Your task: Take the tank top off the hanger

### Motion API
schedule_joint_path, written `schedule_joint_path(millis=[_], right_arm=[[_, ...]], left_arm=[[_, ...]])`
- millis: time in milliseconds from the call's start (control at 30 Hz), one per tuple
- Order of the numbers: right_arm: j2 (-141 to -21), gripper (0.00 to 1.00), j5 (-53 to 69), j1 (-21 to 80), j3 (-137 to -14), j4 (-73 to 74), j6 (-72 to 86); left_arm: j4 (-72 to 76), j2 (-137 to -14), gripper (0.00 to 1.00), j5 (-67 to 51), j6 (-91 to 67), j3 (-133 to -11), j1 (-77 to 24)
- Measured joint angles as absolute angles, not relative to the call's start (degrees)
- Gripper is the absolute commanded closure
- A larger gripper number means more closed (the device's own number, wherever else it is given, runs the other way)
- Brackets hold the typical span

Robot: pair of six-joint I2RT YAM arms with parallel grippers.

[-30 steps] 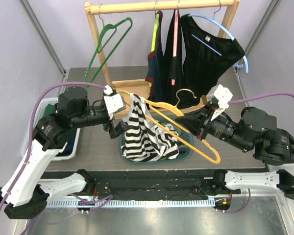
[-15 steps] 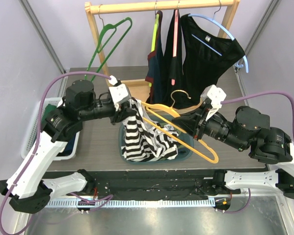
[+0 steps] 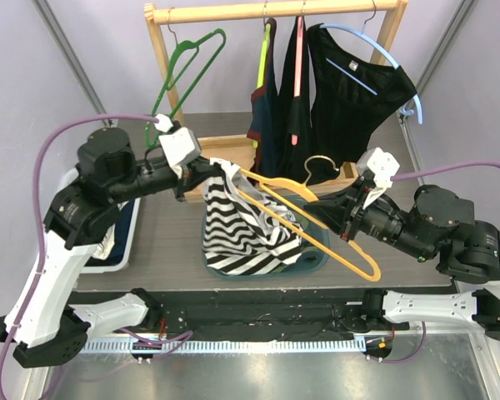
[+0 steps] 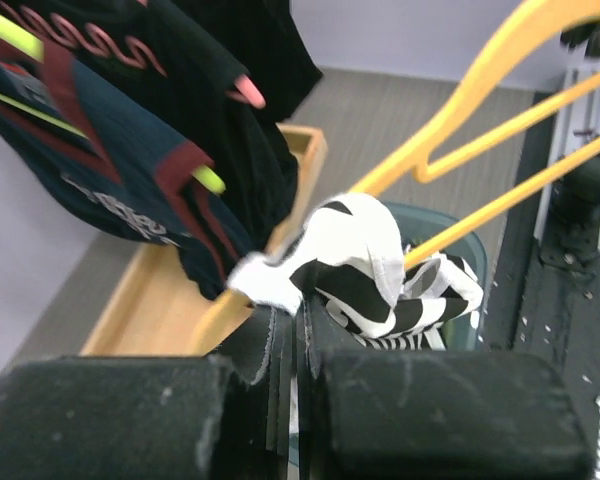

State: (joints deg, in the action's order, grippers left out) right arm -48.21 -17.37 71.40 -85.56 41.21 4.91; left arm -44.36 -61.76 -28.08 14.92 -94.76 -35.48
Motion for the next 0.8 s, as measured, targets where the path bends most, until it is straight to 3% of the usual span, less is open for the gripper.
schedule_joint_path(millis=[267,600,800], right_arm=[[-44.34,0.99,-17.47,71.40,-86.37,49.63,7.97],[-39.92,0.99,-20.18,70.15,-95.81,61.28,10.57],[-39.64,0.99,-24.36,69.25,-98.08,62.28,9.21]], left_arm=[[-43.44,-62.11,1.00,-27.94,14.68,-98.85,-34.44],[-41.25,-69.63,1.00,-31.75,8.95,-98.50,-34.37],[-39.70,-70.83,0.93,-38.59,6.20,-93.23,-38.35]])
